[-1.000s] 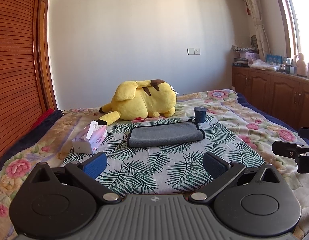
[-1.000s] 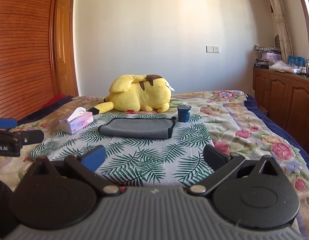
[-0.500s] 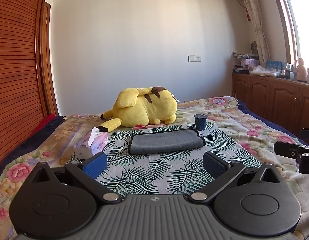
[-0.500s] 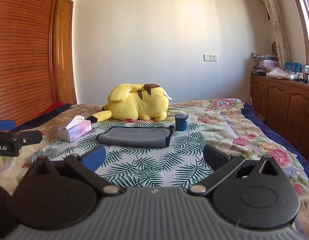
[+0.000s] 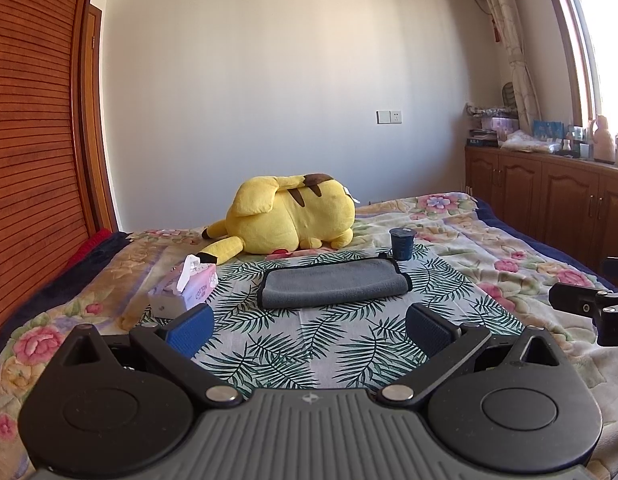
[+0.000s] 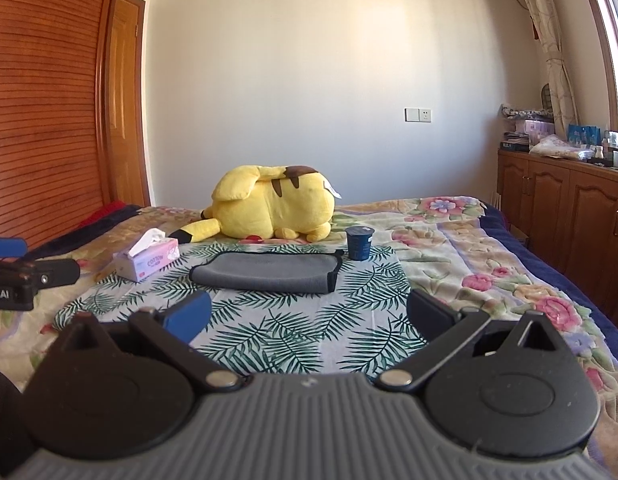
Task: Fold towel
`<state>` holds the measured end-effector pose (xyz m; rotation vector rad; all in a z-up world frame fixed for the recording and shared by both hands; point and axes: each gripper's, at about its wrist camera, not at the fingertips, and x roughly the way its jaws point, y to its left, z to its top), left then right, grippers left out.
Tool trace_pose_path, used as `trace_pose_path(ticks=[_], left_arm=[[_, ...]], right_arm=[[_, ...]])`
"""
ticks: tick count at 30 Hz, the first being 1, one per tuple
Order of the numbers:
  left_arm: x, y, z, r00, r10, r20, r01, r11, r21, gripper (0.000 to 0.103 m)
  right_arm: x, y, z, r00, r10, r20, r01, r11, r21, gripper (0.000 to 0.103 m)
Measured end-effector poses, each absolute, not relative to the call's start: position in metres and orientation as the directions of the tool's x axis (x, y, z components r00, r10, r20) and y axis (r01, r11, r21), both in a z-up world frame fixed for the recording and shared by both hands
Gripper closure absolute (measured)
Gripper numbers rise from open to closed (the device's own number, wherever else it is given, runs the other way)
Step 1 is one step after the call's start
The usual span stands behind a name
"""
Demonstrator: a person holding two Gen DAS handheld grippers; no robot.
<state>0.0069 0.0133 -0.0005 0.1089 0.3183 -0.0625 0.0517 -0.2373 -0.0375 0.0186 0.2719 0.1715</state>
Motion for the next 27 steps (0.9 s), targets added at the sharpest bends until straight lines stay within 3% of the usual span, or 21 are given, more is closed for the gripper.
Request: trace_pose_path(ticks=[27], left_arm=[[0.0070, 0.0152, -0.0011, 0.948, -0.045, -0.315, 0.080, 0.992, 0.098, 0.016]], right_arm=[[0.0521, -0.2390, -0.0382, 0.949, 0.169, -0.266, -0.163, 0.986, 0.044, 0.000]])
